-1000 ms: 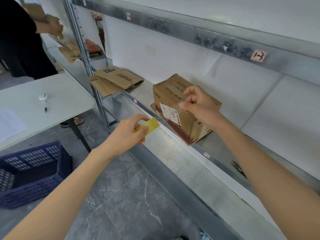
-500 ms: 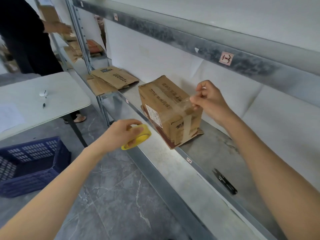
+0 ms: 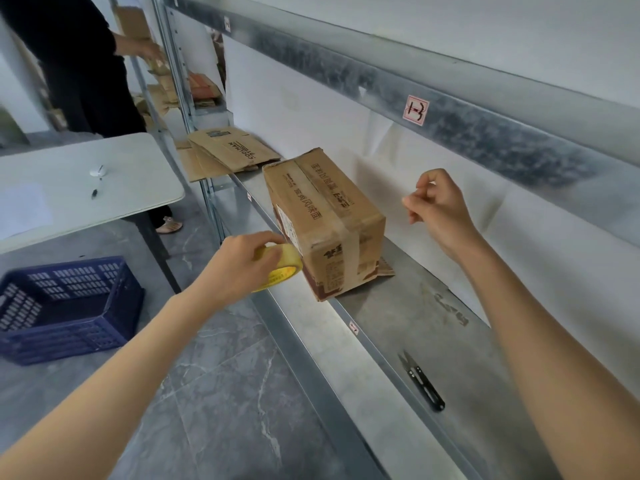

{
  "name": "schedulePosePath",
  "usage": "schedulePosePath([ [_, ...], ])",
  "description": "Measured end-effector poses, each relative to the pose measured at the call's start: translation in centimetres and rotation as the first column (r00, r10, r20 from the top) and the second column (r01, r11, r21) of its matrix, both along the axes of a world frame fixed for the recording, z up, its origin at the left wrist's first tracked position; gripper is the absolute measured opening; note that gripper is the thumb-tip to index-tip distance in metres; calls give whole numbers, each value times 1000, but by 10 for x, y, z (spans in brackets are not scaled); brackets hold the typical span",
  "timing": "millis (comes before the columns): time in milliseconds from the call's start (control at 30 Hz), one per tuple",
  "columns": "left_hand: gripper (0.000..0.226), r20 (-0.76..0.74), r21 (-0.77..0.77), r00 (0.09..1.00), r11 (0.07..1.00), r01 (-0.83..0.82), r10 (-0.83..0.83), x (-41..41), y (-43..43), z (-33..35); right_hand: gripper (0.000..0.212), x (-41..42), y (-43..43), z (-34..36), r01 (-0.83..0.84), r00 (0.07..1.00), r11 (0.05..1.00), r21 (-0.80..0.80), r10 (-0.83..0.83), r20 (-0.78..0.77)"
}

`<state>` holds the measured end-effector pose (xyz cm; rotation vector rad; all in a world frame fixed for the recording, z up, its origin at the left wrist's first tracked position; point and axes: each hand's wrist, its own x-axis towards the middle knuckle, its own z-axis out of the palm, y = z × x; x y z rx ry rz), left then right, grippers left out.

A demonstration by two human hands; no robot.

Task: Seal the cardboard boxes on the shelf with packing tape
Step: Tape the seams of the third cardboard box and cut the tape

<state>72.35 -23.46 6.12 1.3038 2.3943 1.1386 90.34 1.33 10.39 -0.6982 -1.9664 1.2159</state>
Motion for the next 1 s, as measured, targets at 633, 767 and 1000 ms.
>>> schedulePosePath([
  [633, 32, -182, -147, 977, 980, -135, 108, -8, 27, -26, 23, -14, 46, -37, -1, 1000, 999, -51, 2, 31],
  [767, 38, -93, -123, 989, 984, -127, 116, -8, 41, -36, 22, -20, 56, -57, 61, 997, 985, -160, -53, 54],
  [1000, 36, 13, -16, 994, 994, -106, 106, -3, 67, -46, 24, -44, 54, -104, 129, 992, 864, -487, -119, 52],
])
